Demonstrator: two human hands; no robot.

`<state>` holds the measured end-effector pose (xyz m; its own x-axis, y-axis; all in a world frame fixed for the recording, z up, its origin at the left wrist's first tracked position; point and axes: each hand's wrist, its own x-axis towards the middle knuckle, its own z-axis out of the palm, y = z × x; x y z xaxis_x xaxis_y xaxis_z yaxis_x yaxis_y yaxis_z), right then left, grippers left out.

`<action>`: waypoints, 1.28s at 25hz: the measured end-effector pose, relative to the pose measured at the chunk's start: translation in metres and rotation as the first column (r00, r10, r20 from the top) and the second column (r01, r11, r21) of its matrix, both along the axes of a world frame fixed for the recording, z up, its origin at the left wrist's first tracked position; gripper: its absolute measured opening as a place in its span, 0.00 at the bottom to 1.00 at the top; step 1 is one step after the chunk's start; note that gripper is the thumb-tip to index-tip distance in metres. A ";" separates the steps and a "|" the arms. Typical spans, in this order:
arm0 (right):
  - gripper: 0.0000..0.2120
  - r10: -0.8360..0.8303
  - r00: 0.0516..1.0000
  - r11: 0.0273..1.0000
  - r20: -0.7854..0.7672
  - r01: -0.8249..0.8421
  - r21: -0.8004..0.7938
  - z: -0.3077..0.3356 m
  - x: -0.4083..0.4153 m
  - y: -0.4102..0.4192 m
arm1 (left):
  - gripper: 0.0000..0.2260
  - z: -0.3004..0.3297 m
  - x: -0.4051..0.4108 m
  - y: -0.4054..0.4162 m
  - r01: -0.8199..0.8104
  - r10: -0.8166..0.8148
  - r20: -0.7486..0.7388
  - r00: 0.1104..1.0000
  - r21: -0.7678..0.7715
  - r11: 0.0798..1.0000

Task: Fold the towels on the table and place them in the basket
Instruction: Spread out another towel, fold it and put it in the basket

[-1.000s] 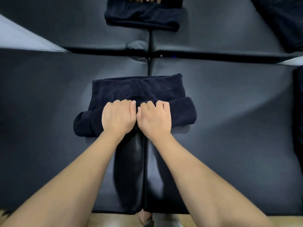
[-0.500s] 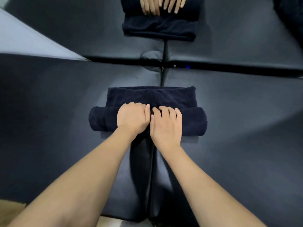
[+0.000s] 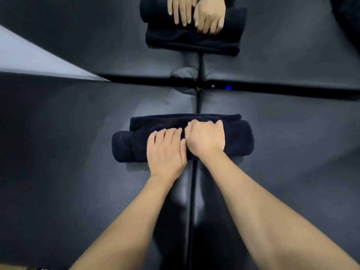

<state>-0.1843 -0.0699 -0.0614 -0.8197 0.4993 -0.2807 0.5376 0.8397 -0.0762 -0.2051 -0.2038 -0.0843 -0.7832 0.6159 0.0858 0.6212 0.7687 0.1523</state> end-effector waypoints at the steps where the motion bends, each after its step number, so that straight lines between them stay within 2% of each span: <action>1: 0.16 -0.034 0.997 0.999 -0.069 0.037 0.035 -0.003 0.003 -0.003 | 0.17 0.003 -0.013 0.008 0.026 -0.026 0.002 1.000 -0.026 0.999; 3: 0.17 -0.094 0.962 0.989 -0.256 0.120 0.089 -0.012 0.019 -0.013 | 0.19 0.013 -0.039 0.025 0.109 -0.109 0.006 0.994 -0.170 0.979; 5: 0.18 -0.113 0.923 0.982 -0.368 0.160 0.102 -0.025 0.034 -0.031 | 0.19 0.021 -0.064 0.041 0.163 -0.147 0.082 0.986 -0.243 0.956; 8: 0.19 -0.097 0.887 0.971 -0.451 0.185 0.154 -0.029 0.027 -0.033 | 0.23 0.024 -0.086 0.060 0.122 -0.035 0.280 0.960 -0.302 0.945; 10: 0.16 -0.060 0.898 0.965 -0.437 0.164 0.203 -0.026 0.007 -0.015 | 0.21 0.024 -0.088 0.065 0.040 0.019 0.280 0.960 -0.204 0.978; 13: 0.17 -0.018 0.959 0.973 -0.282 0.081 0.214 -0.010 -0.021 0.007 | 0.14 0.015 -0.067 0.036 -0.015 0.010 0.054 0.998 0.091 0.996; 15: 0.19 -0.010 0.994 0.987 -0.112 0.028 0.156 -0.001 -0.039 0.016 | 0.15 0.002 -0.039 0.016 0.025 -0.014 -0.060 0.998 0.178 0.984; 17: 0.21 0.000 1.000 0.993 -0.019 0.002 0.114 0.006 -0.054 0.027 | 0.17 -0.007 -0.004 0.010 -0.016 0.011 0.019 1.000 0.299 0.954; 18: 0.21 0.000 1.000 0.996 0.015 -0.002 0.092 0.010 -0.060 0.032 | 0.16 -0.004 0.014 0.011 -0.113 0.068 0.126 0.990 0.390 0.914; 19: 0.20 -0.004 0.999 0.998 0.047 0.001 0.065 0.014 -0.063 0.036 | 0.15 0.001 0.029 0.015 -0.296 0.156 0.316 0.936 0.466 0.834; 20: 0.20 -0.004 0.998 0.999 0.069 0.000 0.049 0.016 -0.063 0.037 | 0.16 0.008 0.037 0.020 -0.529 0.231 0.550 0.802 0.477 0.702; 21: 0.22 -0.002 0.997 0.999 0.080 -0.002 0.047 0.016 -0.061 0.036 | 0.20 0.012 0.035 0.026 -0.733 0.246 0.761 0.601 0.402 0.548; 22: 0.24 -0.003 0.996 0.999 0.092 -0.001 0.043 0.016 -0.058 0.033 | 0.24 0.012 0.027 0.032 -0.864 0.215 0.894 0.393 0.279 0.420; 23: 0.26 -0.012 0.995 1.000 0.103 0.010 0.026 0.015 -0.055 0.029 | 0.30 0.010 0.016 0.036 -0.928 0.167 0.960 0.227 0.161 0.337; 24: 0.28 -0.035 0.992 0.999 0.119 0.037 -0.014 0.015 -0.053 0.027 | 0.34 0.008 0.006 0.041 -0.948 0.135 0.983 0.126 0.079 0.309; 25: 0.29 -0.071 0.988 0.994 0.138 0.081 -0.074 0.014 -0.050 0.025 | 0.38 0.010 -0.002 0.045 -0.950 0.123 0.989 0.080 0.038 0.311; 26: 0.30 -0.125 0.979 0.977 0.158 0.150 -0.152 0.017 -0.049 0.024 | 0.39 0.011 -0.006 0.048 -0.944 0.132 0.988 0.075 0.028 0.328; 28: 0.32 -0.252 0.943 0.880 0.216 0.317 -0.355 0.018 -0.041 0.023 | 0.36 0.016 -0.002 0.050 -0.927 0.163 0.978 0.130 0.062 0.371; 30: 0.34 -0.352 0.889 0.706 0.293 0.458 -0.540 0.018 -0.025 0.018 | 0.33 0.023 0.003 0.046 -0.907 0.130 0.969 0.211 0.145 0.395; 32: 0.37 -0.469 0.818 0.519 0.333 0.560 -0.646 0.011 -0.005 0.003 | 0.30 0.027 -0.001 0.038 -0.880 0.100 0.959 0.266 0.199 0.432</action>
<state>-0.1893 -0.0670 -0.0502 -0.4277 0.4429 -0.7880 0.9002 0.1292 -0.4160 -0.2058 -0.1656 -0.0574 -0.7837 0.1111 -0.6111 -0.5712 0.2576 0.7794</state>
